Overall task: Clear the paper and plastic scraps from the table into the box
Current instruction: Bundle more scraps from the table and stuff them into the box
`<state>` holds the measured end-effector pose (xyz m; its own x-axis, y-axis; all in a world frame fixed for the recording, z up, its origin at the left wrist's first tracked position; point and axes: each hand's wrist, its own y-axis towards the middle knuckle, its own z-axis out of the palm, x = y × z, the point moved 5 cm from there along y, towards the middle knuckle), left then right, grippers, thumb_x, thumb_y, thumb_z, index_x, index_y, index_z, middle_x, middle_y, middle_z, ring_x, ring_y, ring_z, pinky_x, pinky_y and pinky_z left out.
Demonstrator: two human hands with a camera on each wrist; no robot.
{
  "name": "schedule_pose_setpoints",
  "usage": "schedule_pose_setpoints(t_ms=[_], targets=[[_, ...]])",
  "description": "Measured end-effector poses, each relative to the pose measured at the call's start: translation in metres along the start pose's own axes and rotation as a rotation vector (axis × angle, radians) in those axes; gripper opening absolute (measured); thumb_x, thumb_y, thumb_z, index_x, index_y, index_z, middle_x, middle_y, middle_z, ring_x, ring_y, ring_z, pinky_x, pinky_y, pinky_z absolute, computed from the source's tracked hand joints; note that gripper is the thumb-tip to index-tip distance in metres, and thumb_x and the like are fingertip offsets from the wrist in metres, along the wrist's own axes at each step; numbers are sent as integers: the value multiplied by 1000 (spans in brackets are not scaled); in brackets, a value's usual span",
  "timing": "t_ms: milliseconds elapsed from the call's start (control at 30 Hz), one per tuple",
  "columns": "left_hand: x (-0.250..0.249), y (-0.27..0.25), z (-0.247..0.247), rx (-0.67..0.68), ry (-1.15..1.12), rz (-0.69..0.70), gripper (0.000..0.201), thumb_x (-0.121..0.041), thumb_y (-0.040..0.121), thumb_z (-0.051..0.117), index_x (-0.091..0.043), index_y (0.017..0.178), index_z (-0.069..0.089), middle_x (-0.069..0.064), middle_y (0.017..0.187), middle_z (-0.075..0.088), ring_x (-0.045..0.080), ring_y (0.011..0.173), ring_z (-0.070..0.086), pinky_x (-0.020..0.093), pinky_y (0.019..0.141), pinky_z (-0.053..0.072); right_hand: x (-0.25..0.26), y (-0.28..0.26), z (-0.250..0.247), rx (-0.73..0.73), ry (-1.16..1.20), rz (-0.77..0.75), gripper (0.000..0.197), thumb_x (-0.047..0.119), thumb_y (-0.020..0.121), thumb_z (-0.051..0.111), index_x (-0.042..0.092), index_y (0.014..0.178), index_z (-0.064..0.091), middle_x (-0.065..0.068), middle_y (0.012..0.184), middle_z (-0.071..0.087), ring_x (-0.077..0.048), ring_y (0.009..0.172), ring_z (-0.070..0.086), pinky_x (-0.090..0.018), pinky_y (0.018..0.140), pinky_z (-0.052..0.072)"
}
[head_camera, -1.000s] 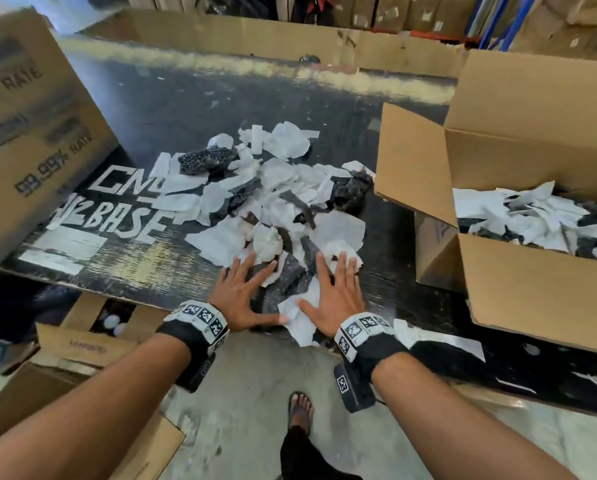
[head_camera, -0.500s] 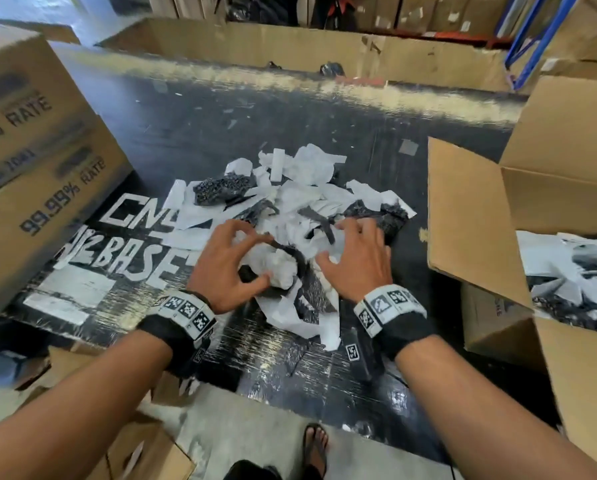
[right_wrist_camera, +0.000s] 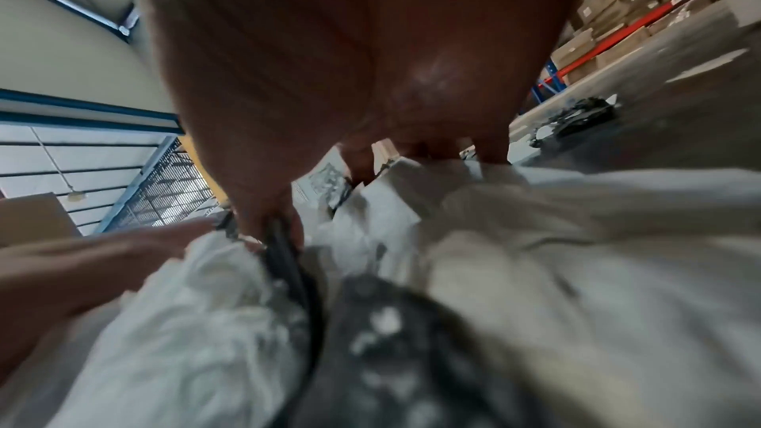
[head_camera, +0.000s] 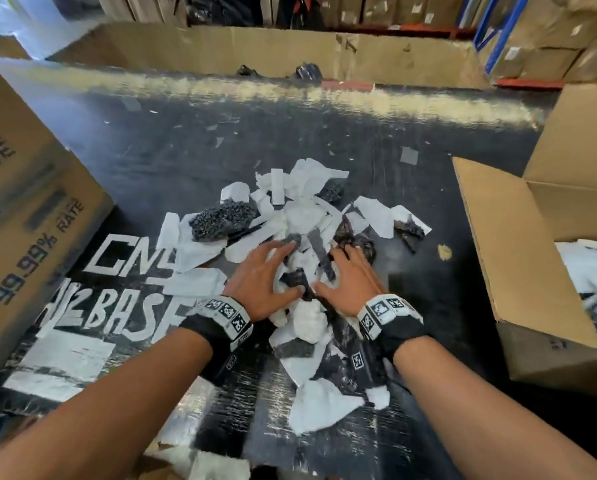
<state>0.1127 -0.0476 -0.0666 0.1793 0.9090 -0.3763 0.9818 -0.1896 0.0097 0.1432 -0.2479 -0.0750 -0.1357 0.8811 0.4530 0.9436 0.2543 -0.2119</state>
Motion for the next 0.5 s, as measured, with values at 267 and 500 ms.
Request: schedule_pose_setpoints(t_ms=[267, 500], targets=[[87, 33, -66, -270, 62, -304, 83, -84, 78, 47, -38, 147, 38, 9, 164, 16, 42, 152, 5, 74, 114, 13, -7, 22, -56, -484, 52, 145, 75, 77, 68, 55, 34, 129, 50, -2, 144, 41, -26, 136, 37, -53, 109, 34], [169, 54, -35, 86, -38, -663, 128, -106, 50, 38, -43, 158, 11, 8, 169, -1, 51, 151, 5, 71, 117, 10, -71, 92, -53, -97, 8, 521, 131, 102, 51, 45, 37, 158, 6, -14, 166, -8, -37, 152, -6, -63, 119, 6]])
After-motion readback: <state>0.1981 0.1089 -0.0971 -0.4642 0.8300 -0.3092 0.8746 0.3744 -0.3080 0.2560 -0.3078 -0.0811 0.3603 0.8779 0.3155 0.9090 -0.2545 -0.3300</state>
